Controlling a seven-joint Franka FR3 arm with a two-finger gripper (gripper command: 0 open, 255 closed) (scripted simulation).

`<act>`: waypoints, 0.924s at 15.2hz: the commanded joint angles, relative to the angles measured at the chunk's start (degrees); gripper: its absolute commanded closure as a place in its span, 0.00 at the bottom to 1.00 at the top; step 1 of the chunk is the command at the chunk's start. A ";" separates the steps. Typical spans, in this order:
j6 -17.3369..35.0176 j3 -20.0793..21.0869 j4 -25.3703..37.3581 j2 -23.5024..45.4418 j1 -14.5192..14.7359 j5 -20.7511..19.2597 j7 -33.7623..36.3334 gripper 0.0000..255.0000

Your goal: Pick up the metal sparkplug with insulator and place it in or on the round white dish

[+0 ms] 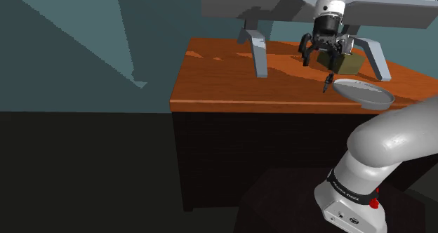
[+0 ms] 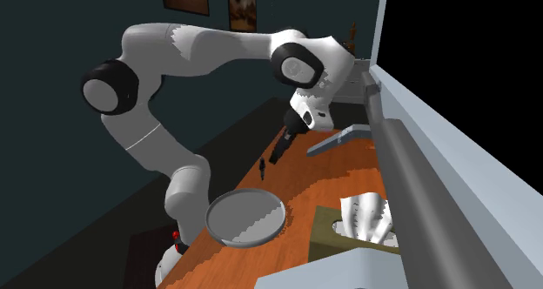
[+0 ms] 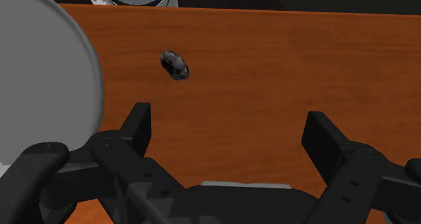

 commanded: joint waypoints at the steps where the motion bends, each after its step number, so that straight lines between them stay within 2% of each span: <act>1: -6.85 -3.02 1.65 2.48 -4.67 3.75 9.40 0.00; 2: -9.67 -4.40 1.76 3.03 -7.17 5.64 14.21 0.00; 3: -10.87 -4.97 1.71 3.18 -8.34 6.50 16.44 0.00; 10: -7.33 -3.35 -5.89 -1.29 -8.81 6.84 17.32 0.00; 14: -7.05 -3.22 -6.49 -1.65 -8.85 6.88 17.38 0.00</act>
